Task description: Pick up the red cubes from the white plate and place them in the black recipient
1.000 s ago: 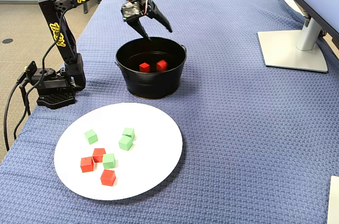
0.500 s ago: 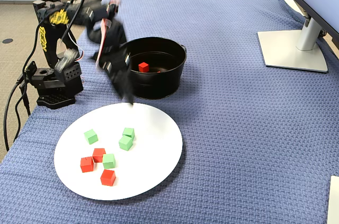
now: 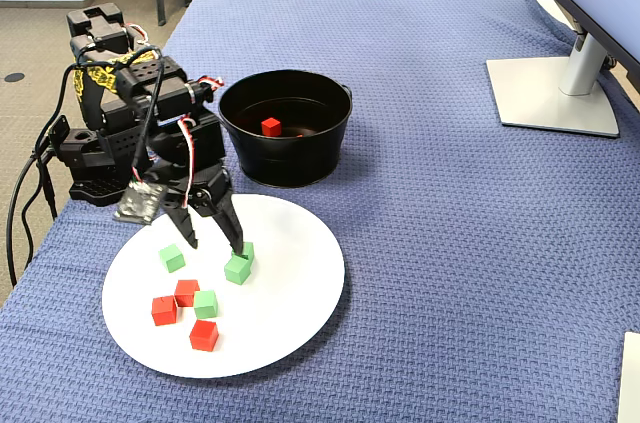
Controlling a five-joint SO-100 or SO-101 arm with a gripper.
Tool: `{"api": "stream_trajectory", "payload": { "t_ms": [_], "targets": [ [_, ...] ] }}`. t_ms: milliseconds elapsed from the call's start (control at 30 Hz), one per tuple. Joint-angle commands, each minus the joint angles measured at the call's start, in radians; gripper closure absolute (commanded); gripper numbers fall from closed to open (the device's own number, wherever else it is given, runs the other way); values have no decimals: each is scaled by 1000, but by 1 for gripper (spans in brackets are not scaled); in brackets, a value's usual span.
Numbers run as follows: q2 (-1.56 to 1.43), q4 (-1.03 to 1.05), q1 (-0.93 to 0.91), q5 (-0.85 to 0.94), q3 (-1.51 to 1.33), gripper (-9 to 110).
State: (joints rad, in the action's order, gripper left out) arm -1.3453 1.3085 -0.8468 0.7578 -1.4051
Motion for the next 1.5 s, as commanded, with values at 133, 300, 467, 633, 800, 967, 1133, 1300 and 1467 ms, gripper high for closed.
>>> {"api": "stream_trajectory", "payload": {
  "t_ms": [133,300,467,633,800,967,1133,1300,1467],
  "targets": [
    [-118,71,-78,594,-38,76],
    [-112,-87,-115,594,-160,78],
    [-78,-127,-126,552,-155,78],
    [-32,-143,-132,492,-141,79],
    [31,-167,-143,511,-126,80],
    [80,-219,-146,506,-120,81],
    [130,-224,-146,448,-64,84],
    [172,-195,-152,390,15,88],
    [184,-183,-155,387,38,88]
  ]
}}
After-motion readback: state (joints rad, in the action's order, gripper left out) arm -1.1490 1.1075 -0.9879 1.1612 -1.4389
